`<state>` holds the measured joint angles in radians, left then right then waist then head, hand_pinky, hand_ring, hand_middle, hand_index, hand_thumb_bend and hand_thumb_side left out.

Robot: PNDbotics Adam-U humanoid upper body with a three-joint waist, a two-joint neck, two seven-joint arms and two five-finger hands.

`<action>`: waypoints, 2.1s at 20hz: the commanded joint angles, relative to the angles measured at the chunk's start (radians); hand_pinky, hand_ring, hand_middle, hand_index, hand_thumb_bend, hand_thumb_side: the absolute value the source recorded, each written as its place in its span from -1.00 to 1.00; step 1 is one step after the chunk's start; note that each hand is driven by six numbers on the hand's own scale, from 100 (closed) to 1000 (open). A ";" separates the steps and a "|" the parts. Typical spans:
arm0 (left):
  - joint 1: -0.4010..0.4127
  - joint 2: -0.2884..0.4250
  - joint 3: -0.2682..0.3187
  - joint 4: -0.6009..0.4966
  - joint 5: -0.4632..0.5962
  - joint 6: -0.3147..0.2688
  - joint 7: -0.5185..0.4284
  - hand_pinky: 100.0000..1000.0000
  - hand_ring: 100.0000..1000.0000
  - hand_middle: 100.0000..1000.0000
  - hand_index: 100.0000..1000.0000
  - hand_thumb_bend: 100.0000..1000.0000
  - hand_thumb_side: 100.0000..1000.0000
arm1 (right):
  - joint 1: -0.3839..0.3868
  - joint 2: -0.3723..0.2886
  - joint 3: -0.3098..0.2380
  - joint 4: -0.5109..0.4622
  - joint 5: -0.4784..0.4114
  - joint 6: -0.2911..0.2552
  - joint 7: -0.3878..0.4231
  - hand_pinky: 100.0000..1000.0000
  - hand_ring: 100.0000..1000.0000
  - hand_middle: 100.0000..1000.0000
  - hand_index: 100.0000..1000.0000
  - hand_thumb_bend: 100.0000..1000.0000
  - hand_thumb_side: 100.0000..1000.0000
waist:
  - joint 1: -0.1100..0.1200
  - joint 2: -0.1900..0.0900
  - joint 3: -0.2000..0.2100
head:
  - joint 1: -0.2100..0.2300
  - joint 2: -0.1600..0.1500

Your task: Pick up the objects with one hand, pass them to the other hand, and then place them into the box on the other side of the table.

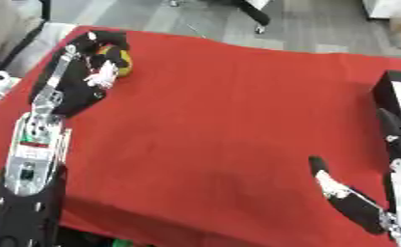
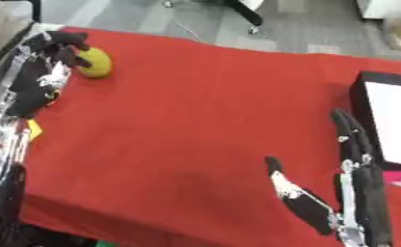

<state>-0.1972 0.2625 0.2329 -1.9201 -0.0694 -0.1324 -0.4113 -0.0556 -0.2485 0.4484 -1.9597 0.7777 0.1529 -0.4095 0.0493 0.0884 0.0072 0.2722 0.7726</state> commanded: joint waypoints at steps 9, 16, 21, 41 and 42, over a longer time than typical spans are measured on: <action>-0.023 0.282 -0.059 0.206 -0.160 -0.113 -0.155 0.77 0.48 0.48 0.80 -0.68 -0.40 | 0.012 -0.057 -0.014 0.023 0.021 -0.001 -0.028 0.75 1.00 0.86 1.00 -0.14 -0.11 | 0.049 -0.032 0.006 | 0.003 -0.003; -0.063 0.447 -0.118 0.371 -0.262 -0.066 -0.257 0.74 0.48 0.51 0.81 -0.28 -0.20 | 0.012 -0.055 -0.015 0.023 0.019 0.000 -0.028 0.75 1.00 0.86 1.00 -0.11 -0.11 | 0.045 -0.034 -0.001 | 0.008 -0.003; -0.097 0.565 -0.129 0.489 -0.334 -0.126 -0.324 0.74 0.50 0.50 0.81 -0.26 -0.19 | 0.011 -0.048 -0.012 0.022 0.016 -0.002 -0.025 0.75 1.00 0.86 1.00 -0.11 -0.11 | 0.035 -0.035 -0.006 | 0.021 -0.003; -0.190 0.768 -0.320 0.999 -0.648 -0.440 -0.045 0.80 0.67 0.66 0.88 0.41 -0.04 | 0.002 -0.039 0.000 0.006 0.005 -0.005 -0.001 0.75 1.00 0.86 1.00 -0.11 -0.09 | 0.018 -0.039 -0.039 | 0.063 -0.003; -0.203 0.759 -0.326 1.025 -0.665 -0.456 -0.028 0.80 0.67 0.66 0.87 0.39 -0.05 | 0.002 -0.039 0.000 0.006 0.004 -0.005 -0.001 0.75 1.00 0.86 1.00 -0.11 -0.09 | 0.017 -0.039 -0.040 | 0.064 -0.003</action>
<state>-0.3860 0.9947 -0.0927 -0.9184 -0.7145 -0.5692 -0.4580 -0.0445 -0.2879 0.4499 -1.9301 0.7864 0.1494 -0.4129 0.0656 0.0636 -0.0331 0.3326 0.7726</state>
